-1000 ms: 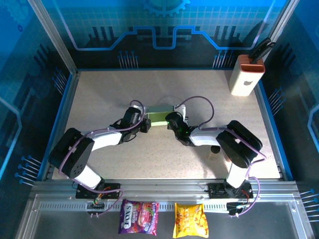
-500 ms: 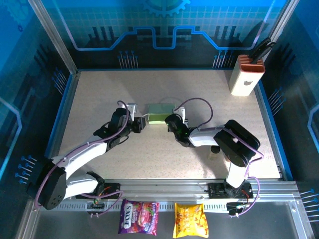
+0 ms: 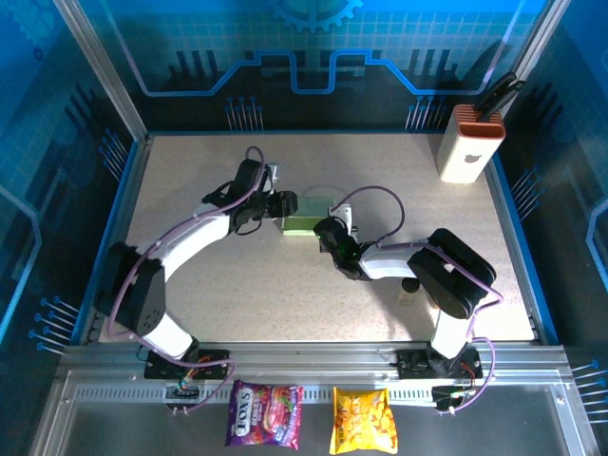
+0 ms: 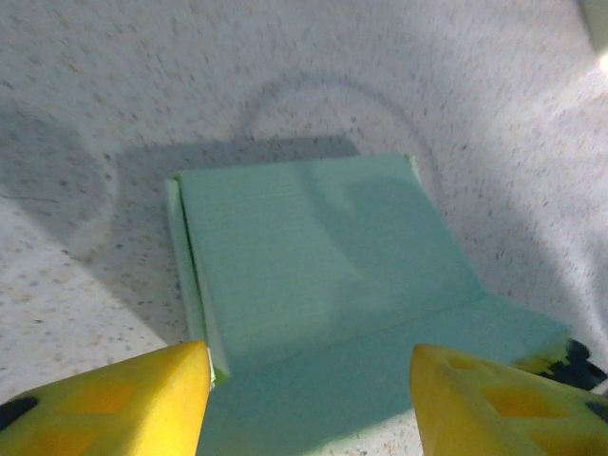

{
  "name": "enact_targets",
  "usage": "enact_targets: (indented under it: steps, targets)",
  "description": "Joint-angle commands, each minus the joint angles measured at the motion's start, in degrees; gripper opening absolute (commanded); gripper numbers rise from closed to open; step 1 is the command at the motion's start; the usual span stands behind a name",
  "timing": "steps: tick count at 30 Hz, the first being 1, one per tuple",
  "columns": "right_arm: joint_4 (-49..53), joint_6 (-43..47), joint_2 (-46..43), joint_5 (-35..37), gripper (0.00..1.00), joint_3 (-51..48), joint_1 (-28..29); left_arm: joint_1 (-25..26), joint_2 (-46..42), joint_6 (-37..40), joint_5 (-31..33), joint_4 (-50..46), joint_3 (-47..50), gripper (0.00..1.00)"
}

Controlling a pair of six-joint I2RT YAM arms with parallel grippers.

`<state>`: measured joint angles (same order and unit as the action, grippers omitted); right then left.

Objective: Fold the paper box

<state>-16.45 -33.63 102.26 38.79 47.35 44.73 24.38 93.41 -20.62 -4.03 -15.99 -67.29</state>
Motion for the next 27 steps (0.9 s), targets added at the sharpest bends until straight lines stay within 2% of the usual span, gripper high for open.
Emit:
enact_targets:
  steps: [1, 11, 17, 24, 27]
  targets:
    - [3.6, 1.2, 0.9, -1.3, 0.12, 0.7, 0.9, -0.1, 4.5, 1.5, -6.4, -7.0, -4.3, 0.57]
    - [10.2, 2.0, -5.1, -6.0, 0.29, -0.3, 1.0, 0.0, 9.8, 1.7, -8.2, -8.3, -6.3, 0.56]
    - [16.6, 2.4, -10.8, -9.8, 0.31, -1.5, 1.3, 0.0, 11.3, 2.0, -7.5, -8.7, -5.8, 0.54]
    - [21.3, 2.8, -17.7, -12.1, 0.31, -3.7, 1.3, 0.0, 13.2, 2.3, -6.9, -8.9, -5.2, 0.44]
    - [23.7, 3.5, -19.7, -12.4, 0.31, -3.2, 1.3, 0.0, 14.0, 2.6, -6.4, -9.7, -5.3, 0.33]
